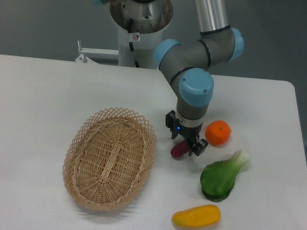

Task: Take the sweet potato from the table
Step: 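Lower the gripper and close it around the sweet potato, then lift the held sweet potato up and away from the table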

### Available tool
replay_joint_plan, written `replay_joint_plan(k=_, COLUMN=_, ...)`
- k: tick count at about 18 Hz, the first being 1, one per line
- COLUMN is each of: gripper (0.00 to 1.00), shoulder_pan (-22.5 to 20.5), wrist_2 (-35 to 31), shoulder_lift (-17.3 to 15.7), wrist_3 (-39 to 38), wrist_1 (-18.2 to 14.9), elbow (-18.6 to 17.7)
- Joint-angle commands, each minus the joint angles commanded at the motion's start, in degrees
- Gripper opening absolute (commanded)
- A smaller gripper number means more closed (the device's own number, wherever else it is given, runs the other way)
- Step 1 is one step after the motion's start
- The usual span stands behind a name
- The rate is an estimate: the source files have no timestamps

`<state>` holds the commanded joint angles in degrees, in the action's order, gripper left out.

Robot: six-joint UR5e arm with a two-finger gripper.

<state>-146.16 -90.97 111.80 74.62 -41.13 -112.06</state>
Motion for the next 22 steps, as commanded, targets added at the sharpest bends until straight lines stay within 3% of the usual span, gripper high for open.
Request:
replay_joint_plan(k=3, gripper=0.28, shoulder_pan=-0.1, wrist_2=0.0, shoulder_lift=-0.1, wrist_3=0.1, wrist_1=0.0, elbow=0.2)
replay_joint_plan(k=9, gripper=0.28, shoulder_pan=-0.7, wrist_2=0.3, shoulder_lift=-0.4, wrist_3=0.3, wrist_1=-0.3, elbow=2.7)
replay_joint_plan(k=17, gripper=0.28, shoulder_pan=-3.2, wrist_2=5.3, shoulder_lift=-2.2, wrist_3=0.3, wrist_1=-1.8, elbow=12.2)
replay_joint_plan(k=22, gripper=0.30, shoulder_pan=-4.0, wrist_2=5.0, shoulder_lift=-2.9, wrist_3=0.3, wrist_1=-10.2, elbow=19.8)
